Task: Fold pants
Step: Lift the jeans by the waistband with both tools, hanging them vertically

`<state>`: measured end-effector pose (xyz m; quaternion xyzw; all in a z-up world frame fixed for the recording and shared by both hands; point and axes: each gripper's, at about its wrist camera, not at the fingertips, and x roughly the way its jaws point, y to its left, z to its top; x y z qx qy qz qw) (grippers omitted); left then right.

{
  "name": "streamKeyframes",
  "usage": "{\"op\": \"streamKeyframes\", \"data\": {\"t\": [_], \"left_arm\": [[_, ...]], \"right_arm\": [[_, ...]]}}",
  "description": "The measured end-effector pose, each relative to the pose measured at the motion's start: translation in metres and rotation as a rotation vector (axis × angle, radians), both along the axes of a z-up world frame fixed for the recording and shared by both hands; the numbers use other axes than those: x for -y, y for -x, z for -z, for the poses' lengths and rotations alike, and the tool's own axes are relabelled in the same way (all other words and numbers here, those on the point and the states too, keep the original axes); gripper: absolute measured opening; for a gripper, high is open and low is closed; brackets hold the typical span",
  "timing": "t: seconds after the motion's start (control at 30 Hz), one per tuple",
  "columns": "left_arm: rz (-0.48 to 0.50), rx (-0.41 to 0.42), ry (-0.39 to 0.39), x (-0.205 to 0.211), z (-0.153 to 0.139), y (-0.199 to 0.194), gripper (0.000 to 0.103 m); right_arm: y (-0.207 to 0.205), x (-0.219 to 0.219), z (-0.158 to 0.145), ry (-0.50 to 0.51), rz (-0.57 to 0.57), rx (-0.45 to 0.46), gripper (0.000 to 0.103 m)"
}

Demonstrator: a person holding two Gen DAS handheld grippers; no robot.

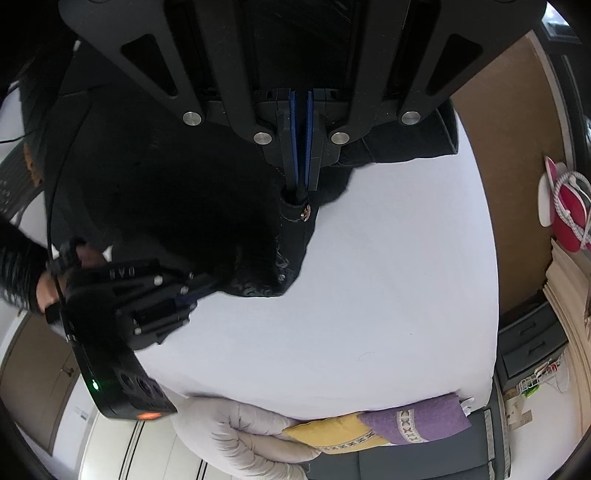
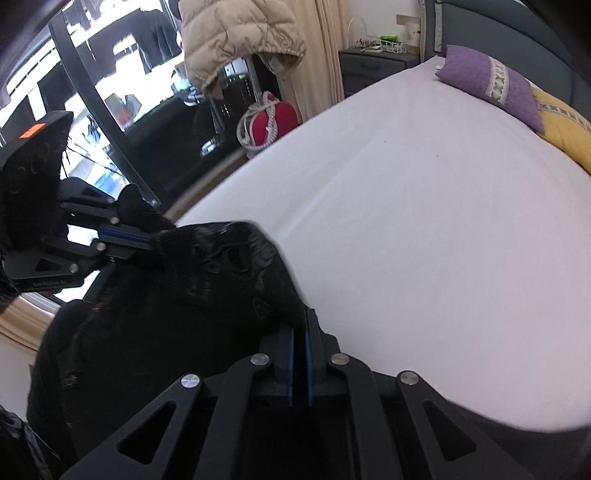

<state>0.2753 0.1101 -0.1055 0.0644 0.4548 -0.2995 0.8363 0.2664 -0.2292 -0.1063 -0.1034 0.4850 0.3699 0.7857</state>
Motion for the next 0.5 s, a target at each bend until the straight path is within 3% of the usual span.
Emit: {"op": "streamKeyframes", "data": {"t": [0.23, 0.5], "left_arm": [[0.021, -0.020, 0.023, 0.011, -0.015, 0.074, 0.002], [0.044, -0.034, -0.019, 0.006, -0.008, 0.168, 0.002]], "right_arm": [[0.085, -0.001, -0.016, -0.030, -0.052, 0.035, 0.006], [0.217, -0.012, -0.009, 0.307, -0.297, 0.219, 0.006]]}}
